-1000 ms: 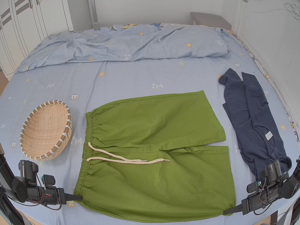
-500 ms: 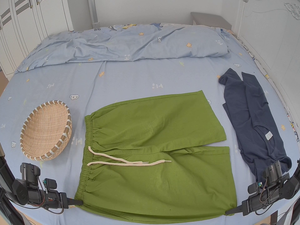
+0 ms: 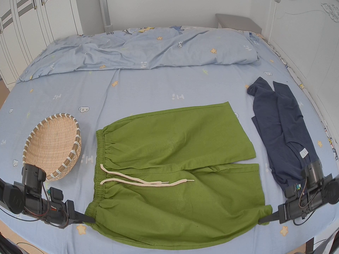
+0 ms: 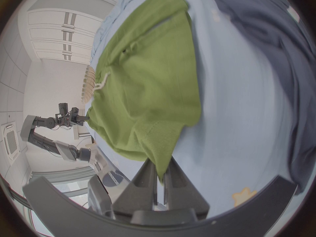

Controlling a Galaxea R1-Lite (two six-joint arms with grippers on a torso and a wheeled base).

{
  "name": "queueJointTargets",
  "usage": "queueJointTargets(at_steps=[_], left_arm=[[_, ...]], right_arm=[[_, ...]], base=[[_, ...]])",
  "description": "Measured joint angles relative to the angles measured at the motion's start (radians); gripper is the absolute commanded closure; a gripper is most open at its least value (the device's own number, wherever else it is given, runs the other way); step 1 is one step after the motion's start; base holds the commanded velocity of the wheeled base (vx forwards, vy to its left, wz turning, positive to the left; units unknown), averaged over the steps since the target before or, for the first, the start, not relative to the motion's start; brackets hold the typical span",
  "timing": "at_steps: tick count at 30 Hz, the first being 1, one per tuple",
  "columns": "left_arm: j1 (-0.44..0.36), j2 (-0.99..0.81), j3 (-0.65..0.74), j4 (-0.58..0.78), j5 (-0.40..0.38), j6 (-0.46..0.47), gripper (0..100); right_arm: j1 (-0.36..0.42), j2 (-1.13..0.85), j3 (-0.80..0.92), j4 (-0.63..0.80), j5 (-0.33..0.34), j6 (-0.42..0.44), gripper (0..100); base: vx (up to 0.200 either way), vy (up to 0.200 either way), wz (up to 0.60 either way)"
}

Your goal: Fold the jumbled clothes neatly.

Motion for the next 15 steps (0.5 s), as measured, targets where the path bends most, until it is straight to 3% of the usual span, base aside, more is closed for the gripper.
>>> queueJointTargets(at_steps=[7,15], left_arm=[[-0.014,-0.058,-0.218,0.2,0.0,-0.034,100],[-0.016,-0.033,-0.461,0.328,-0.002,-0.056,100]], right_arm=[[-0.018,-0.05,-0.293,0.23,0.007,0.003,100],[-0.028,-0.051,-0.612,0.412,0.012,0.01,100]], base=[[0.0,0.0,0.0],[0.0,0.0,0.0]])
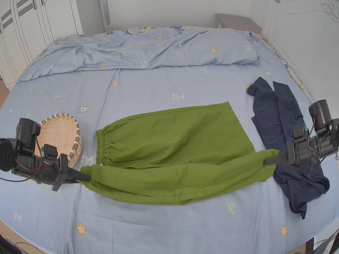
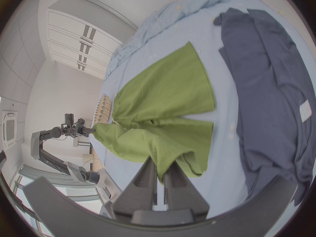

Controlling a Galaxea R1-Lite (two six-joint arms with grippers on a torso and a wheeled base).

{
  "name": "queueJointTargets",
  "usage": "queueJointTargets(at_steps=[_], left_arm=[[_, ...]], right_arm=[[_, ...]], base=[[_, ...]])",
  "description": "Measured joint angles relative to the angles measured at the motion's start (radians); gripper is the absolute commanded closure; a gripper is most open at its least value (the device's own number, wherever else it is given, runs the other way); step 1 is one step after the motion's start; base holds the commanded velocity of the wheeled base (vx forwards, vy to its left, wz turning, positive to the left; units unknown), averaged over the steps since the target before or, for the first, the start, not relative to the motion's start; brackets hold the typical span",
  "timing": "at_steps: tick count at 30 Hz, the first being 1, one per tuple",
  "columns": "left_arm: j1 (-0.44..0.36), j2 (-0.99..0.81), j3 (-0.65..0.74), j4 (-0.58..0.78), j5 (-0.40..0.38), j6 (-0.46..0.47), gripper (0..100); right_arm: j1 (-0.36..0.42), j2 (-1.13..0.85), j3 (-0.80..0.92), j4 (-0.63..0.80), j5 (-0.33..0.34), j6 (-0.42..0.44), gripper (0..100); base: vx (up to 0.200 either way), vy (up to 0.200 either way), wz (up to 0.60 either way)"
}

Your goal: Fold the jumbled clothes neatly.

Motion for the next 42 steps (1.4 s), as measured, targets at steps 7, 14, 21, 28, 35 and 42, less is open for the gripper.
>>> queueJointTargets(at_steps=[7,14,21,28,35,42], left_arm=[[0.0,0.087,-0.172,0.03,0.0,-0.024,100],[0.0,0.155,-0.29,0.037,0.003,-0.032,100],[0.022,0.218,-0.462,0.071,0.003,-0.034,100],[0.045,0.276,-0.576,0.118,0.002,-0.028,100],[0.05,0.327,-0.653,0.126,0.002,-0.027,100],[0.047,0.38,-0.7,0.125,0.002,-0.027,100]], right_arm=[[-0.004,0.059,-0.213,0.048,0.0,0.031,100],[-0.015,0.145,-0.419,0.087,-0.002,0.06,100],[-0.015,0.226,-0.579,0.096,-0.003,0.069,100],[0.0,0.294,-0.718,0.115,-0.01,0.072,100],[0.006,0.354,-0.836,0.136,-0.014,0.074,100],[0.008,0.414,-0.907,0.162,-0.017,0.074,100]], base=[[0.0,0.0,0.0],[0.0,0.0,0.0],[0.0,0.0,0.0],[0.0,0.0,0.0],[0.0,0.0,0.0],[0.0,0.0,0.0]])
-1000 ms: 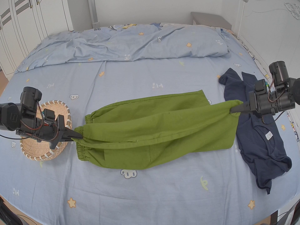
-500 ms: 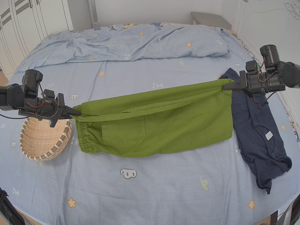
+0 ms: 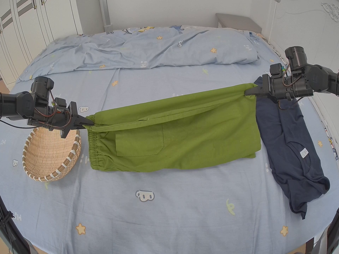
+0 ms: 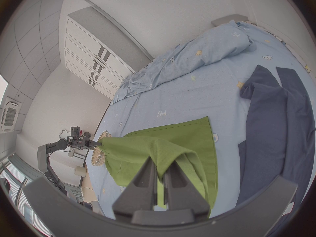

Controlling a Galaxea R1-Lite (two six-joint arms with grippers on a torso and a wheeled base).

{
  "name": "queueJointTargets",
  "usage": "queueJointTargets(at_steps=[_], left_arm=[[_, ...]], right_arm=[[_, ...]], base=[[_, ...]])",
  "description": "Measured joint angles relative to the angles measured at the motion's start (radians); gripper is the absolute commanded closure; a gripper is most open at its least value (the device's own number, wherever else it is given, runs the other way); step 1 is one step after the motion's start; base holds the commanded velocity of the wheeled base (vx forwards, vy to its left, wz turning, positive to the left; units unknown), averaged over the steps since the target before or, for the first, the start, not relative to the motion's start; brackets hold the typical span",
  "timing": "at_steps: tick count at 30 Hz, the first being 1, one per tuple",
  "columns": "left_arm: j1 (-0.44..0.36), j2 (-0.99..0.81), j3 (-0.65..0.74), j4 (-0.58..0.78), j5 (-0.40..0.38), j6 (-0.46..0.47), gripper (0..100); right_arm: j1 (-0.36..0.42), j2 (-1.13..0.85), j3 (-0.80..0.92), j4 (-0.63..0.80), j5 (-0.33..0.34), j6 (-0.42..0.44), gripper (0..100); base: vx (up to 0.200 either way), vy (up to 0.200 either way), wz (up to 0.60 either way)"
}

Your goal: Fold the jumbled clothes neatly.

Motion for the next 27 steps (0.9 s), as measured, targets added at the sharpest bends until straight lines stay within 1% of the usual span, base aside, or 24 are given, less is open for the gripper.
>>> queueJointTargets(at_steps=[11,27], left_arm=[[-0.001,0.061,-0.046,-0.002,0.0,0.0,100],[0.002,0.133,-0.096,0.0,0.002,0.001,100]], right_arm=[[-0.013,0.1,-0.028,-0.034,0.001,-0.002,100],[-0.002,0.159,-0.044,-0.035,0.001,0.013,100]], base=[[0.0,0.0,0.0],[0.0,0.0,0.0]])
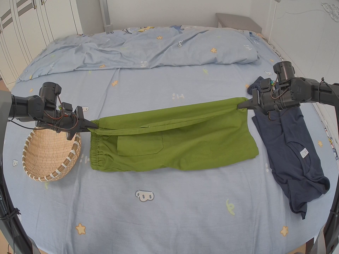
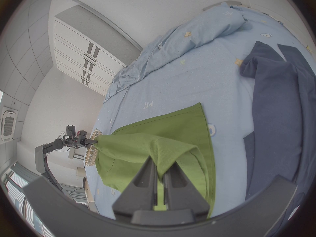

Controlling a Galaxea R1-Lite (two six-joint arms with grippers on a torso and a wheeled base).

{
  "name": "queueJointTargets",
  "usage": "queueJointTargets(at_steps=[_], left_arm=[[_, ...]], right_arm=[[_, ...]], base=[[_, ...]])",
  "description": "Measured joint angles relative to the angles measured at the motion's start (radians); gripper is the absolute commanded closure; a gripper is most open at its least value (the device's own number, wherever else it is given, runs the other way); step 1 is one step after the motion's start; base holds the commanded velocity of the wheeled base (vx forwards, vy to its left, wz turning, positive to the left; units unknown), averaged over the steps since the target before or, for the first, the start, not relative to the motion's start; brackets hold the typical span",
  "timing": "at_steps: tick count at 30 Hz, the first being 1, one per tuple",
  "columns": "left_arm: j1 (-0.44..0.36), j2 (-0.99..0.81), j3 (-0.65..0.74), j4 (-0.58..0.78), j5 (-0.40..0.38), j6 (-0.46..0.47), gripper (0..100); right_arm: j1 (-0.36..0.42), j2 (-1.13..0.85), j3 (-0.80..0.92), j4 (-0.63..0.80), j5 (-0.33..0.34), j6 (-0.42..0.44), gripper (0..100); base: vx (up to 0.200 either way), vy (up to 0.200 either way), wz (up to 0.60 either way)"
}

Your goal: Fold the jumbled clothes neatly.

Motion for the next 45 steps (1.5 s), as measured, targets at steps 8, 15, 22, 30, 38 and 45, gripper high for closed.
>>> queueJointTargets(at_steps=[8,15,22,30,38,45], left_arm=[[0.0,0.023,-0.021,0.0,0.002,0.0,0],[-0.01,0.034,-0.033,-0.012,0.001,0.002,0],[-0.029,0.017,-0.033,-0.009,-0.003,-0.008,0],[-0.086,0.012,-0.076,-0.013,-0.001,-0.06,0],[-0.1,0.077,-0.218,-0.026,0.002,-0.126,0],[-0.095,0.165,-0.389,-0.027,0.102,-0.24,0]], right_arm=[[-0.002,0.024,-0.001,0.0,0.0,0.0,0],[0.003,0.039,0.0,0.0,0.0,0.001,0],[0.003,0.03,0.021,0.005,0.002,0.003,0],[0.004,0.007,0.045,0.006,0.002,0.003,0],[0.005,-0.001,0.051,0.007,0.003,0.004,0],[0.004,-0.011,0.066,0.005,0.004,0.003,0]], base=[[0.0,0.0,0.0],[0.0,0.0,0.0],[0.0,0.0,0.0],[0.0,0.0,0.0],[0.0,0.0,0.0],[0.0,0.0,0.0]])
